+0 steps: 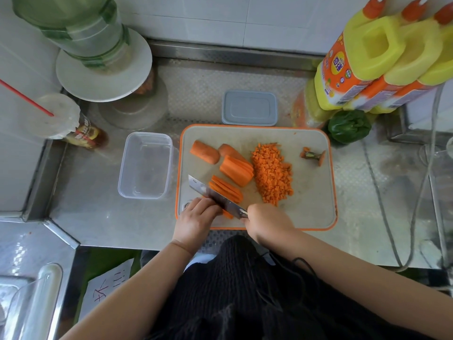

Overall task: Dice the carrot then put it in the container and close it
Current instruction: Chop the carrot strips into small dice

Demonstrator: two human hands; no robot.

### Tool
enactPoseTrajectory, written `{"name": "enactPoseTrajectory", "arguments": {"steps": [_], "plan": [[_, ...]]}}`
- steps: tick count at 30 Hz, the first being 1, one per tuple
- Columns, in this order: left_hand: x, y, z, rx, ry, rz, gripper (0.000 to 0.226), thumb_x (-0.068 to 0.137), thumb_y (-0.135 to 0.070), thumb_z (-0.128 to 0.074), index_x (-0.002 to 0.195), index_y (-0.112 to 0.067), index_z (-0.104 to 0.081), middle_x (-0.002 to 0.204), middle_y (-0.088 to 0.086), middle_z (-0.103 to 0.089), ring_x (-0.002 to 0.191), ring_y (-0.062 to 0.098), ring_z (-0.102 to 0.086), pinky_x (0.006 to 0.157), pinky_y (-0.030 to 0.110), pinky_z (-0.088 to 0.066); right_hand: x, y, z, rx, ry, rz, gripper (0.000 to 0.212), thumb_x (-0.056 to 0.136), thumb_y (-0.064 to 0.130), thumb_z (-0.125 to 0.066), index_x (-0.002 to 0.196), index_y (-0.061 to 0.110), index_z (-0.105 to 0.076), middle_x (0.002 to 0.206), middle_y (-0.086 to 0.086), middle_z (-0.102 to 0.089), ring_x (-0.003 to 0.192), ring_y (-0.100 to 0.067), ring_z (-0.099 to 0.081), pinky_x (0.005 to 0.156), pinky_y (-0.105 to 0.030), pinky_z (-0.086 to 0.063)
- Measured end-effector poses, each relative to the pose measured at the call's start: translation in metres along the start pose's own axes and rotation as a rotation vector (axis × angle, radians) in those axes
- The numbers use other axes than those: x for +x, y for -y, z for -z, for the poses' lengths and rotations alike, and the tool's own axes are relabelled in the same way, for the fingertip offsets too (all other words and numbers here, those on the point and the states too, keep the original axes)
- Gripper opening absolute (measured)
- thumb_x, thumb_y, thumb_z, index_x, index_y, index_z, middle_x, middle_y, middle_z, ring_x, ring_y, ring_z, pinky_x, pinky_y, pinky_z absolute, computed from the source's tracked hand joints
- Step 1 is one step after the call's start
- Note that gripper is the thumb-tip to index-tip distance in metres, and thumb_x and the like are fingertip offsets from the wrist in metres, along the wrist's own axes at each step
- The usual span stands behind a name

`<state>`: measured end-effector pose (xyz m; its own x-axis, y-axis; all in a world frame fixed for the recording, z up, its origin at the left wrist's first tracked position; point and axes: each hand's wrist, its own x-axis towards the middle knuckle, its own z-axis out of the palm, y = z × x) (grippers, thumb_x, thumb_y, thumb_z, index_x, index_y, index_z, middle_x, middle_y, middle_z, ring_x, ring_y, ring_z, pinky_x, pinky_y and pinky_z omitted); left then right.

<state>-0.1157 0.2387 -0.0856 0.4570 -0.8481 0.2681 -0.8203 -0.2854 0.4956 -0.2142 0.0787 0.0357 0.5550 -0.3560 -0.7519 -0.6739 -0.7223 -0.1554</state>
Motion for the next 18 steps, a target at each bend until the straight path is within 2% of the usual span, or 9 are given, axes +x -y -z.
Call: {"name": "enactPoseTrajectory", "arguments": {"steps": [5, 10, 13, 18], "plan": [[-0.001, -0.001, -0.001, -0.024, -0.025, 0.0, 0.008, 0.087, -0.013, -0.065, 0.092, -0.014, -0.071, 0.095, 0.002, -0.065, 0.083, 0.025, -0.061, 0.071, 0.037, -0.054, 0.002, 0.005, 0.001, -0.044, 0.022, -0.033, 0.017, 0.096, 0.018, -0.05, 0.105, 0.013, -0.062, 0.087, -0.005, -0.059, 0.089, -0.03, -0.062, 0.066, -0.032, -0.041], [-0.007, -0.001, -0.008, -0.047, -0.046, 0.039, 0.019, 0.08, -0.005, -0.073, 0.098, -0.01, -0.068, 0.105, 0.002, -0.058, 0.088, 0.025, -0.058, 0.075, 0.035, -0.05, 0.005, 0.009, 0.001, -0.051, 0.027, -0.042, 0.016, 0.095, 0.016, -0.05, 0.103, 0.013, -0.064, 0.09, -0.005, -0.062, 0.089, -0.029, -0.063, 0.066, -0.031, -0.042], [-0.006, -0.002, -0.009, -0.054, -0.075, 0.036, 0.011, 0.085, -0.007, -0.065, 0.096, -0.009, -0.068, 0.105, 0.001, -0.055, 0.088, 0.023, -0.055, 0.074, 0.032, -0.047, 0.007, 0.009, -0.002, -0.054, 0.03, -0.049, 0.016, 0.095, 0.016, -0.051, 0.102, 0.013, -0.064, 0.079, -0.002, -0.054, 0.085, -0.028, -0.062, 0.065, -0.031, -0.042], [-0.006, -0.004, -0.01, -0.046, -0.118, 0.044, 0.014, 0.09, -0.013, -0.057, 0.094, -0.008, -0.069, 0.103, 0.001, -0.055, 0.088, 0.021, -0.054, 0.075, 0.03, -0.045, 0.008, 0.009, -0.006, -0.055, 0.011, -0.054, 0.015, 0.095, 0.013, -0.049, 0.097, 0.011, -0.064, 0.077, -0.003, -0.054, 0.071, -0.026, -0.051, 0.064, -0.03, -0.04]]}}
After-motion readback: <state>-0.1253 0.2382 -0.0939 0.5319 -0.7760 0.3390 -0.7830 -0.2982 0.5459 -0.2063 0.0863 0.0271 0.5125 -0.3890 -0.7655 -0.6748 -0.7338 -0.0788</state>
